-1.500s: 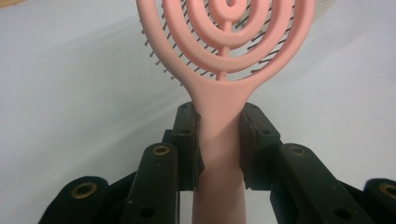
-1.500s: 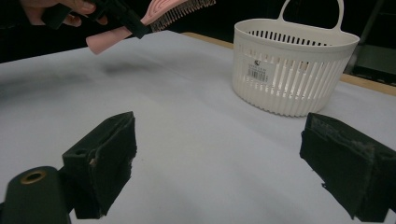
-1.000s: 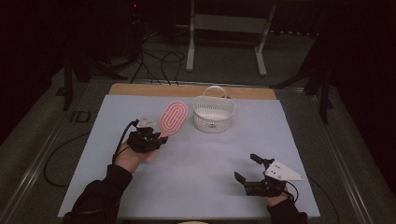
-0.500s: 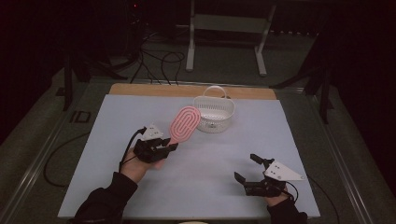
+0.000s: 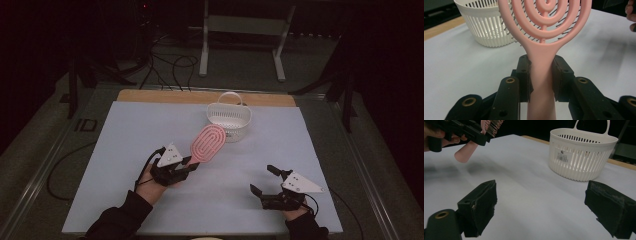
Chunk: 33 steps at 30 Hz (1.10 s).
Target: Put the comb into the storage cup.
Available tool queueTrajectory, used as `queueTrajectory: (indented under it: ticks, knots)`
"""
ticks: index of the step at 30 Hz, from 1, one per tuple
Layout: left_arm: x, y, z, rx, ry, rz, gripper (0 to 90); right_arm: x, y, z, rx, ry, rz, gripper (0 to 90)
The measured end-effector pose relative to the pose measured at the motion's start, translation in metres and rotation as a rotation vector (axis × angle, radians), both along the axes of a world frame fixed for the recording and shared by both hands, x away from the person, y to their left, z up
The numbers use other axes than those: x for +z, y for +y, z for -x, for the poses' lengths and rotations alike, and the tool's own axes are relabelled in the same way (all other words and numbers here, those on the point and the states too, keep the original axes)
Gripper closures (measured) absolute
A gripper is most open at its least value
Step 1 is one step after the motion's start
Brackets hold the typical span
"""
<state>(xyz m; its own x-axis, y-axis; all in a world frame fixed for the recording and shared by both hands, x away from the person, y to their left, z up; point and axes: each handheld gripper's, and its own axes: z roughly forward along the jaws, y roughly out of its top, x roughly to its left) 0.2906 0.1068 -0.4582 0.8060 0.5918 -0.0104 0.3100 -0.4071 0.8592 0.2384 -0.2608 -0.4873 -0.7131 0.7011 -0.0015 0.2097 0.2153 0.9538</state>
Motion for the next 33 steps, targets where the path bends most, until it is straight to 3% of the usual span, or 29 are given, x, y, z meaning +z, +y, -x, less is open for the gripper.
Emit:
queueTrajectory:
  ticks: [7, 14, 18, 33]
  knots:
    - [-0.011, -0.002, 0.01, -0.013, -0.034, -0.029, 71.6, 0.0, 0.001, 0.0, 0.001, 0.002, 0.004, 10.5]
    - [-0.021, 0.006, 0.017, -0.004, -0.053, -0.027, 71.6, -0.001, 0.001, -0.001, 0.001, 0.006, 0.003, 10.5]
    - [-0.023, 0.008, 0.023, 0.016, -0.114, -0.026, 71.5, -0.001, 0.002, -0.001, 0.003, 0.005, 0.004, 10.5]
    - [-0.034, 0.013, 0.027, 0.01, -0.123, -0.021, 71.5, 0.0, 0.005, 0.0, 0.012, 0.005, 0.01, 10.5]
